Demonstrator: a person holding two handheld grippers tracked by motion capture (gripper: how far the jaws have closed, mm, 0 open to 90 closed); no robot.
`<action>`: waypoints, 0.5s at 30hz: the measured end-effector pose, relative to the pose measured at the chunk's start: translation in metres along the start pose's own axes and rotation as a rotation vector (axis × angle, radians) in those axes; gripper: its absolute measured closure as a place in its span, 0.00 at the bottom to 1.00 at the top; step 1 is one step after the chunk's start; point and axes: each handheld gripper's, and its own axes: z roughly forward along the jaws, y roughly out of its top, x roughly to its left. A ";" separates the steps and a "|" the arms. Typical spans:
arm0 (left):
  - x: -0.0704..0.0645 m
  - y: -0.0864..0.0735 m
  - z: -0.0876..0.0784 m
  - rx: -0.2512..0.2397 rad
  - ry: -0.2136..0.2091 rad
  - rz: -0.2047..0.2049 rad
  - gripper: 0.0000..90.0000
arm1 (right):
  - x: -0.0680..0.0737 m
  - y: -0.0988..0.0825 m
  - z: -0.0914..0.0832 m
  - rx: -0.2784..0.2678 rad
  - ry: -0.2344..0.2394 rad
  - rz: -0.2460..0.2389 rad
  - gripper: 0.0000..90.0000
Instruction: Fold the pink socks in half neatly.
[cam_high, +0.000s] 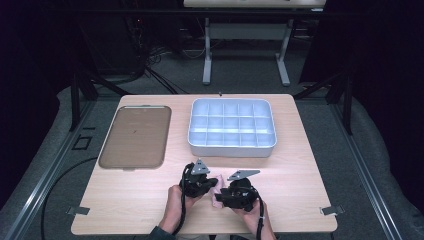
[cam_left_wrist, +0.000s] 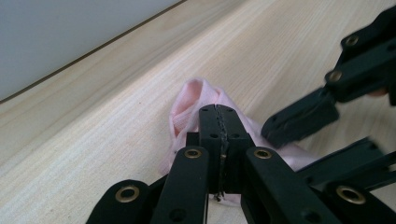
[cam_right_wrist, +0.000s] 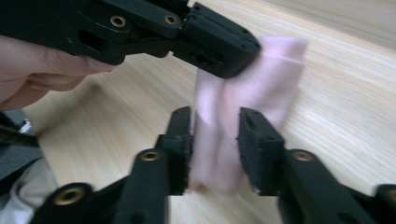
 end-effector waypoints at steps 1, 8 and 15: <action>0.001 0.000 0.000 0.003 -0.001 -0.001 1.00 | -0.002 -0.001 -0.003 -0.012 0.013 0.010 0.66; 0.001 -0.001 0.000 0.001 0.001 -0.009 1.00 | -0.019 0.006 -0.019 -0.060 -0.006 0.090 0.58; 0.001 -0.002 0.000 -0.002 -0.001 -0.020 1.00 | -0.020 0.015 0.004 0.007 -0.006 0.095 0.51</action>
